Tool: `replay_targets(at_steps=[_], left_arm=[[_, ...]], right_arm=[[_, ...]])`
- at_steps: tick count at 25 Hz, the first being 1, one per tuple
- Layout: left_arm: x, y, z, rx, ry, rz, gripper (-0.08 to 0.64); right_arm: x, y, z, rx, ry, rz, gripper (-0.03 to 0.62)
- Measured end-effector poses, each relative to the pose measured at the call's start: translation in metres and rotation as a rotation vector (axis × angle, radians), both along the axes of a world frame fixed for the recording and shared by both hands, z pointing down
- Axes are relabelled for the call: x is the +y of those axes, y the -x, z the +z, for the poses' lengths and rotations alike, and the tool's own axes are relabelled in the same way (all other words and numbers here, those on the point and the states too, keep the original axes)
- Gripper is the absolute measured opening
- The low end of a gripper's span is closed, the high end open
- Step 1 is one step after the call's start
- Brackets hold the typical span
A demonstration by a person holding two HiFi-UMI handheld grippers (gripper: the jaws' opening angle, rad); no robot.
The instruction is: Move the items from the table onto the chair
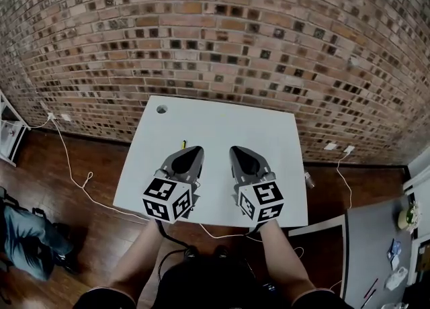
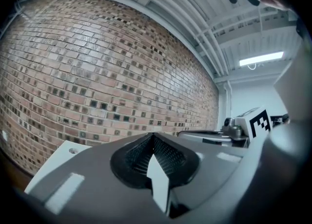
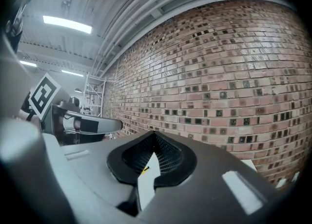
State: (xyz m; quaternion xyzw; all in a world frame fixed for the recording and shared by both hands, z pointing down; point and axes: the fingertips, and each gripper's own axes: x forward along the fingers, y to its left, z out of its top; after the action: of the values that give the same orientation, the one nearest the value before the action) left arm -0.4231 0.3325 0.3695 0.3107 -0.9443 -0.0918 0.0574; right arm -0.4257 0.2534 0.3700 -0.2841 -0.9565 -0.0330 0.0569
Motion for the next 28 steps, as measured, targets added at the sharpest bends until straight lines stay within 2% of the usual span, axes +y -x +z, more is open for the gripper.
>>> replay_targets(at_steps=[19,28], left_arm=[[-0.003,0.000,0.002,-0.002,0.006,-0.012,0.012],[0.016,0.001,0.008,0.007,0.018,-0.054,0.012]], right_arm=[[-0.005,0.000,0.006,0.017,-0.009,0.001,0.002],[0.012,0.004,0.015,0.046,-0.013,-0.028,0.002]])
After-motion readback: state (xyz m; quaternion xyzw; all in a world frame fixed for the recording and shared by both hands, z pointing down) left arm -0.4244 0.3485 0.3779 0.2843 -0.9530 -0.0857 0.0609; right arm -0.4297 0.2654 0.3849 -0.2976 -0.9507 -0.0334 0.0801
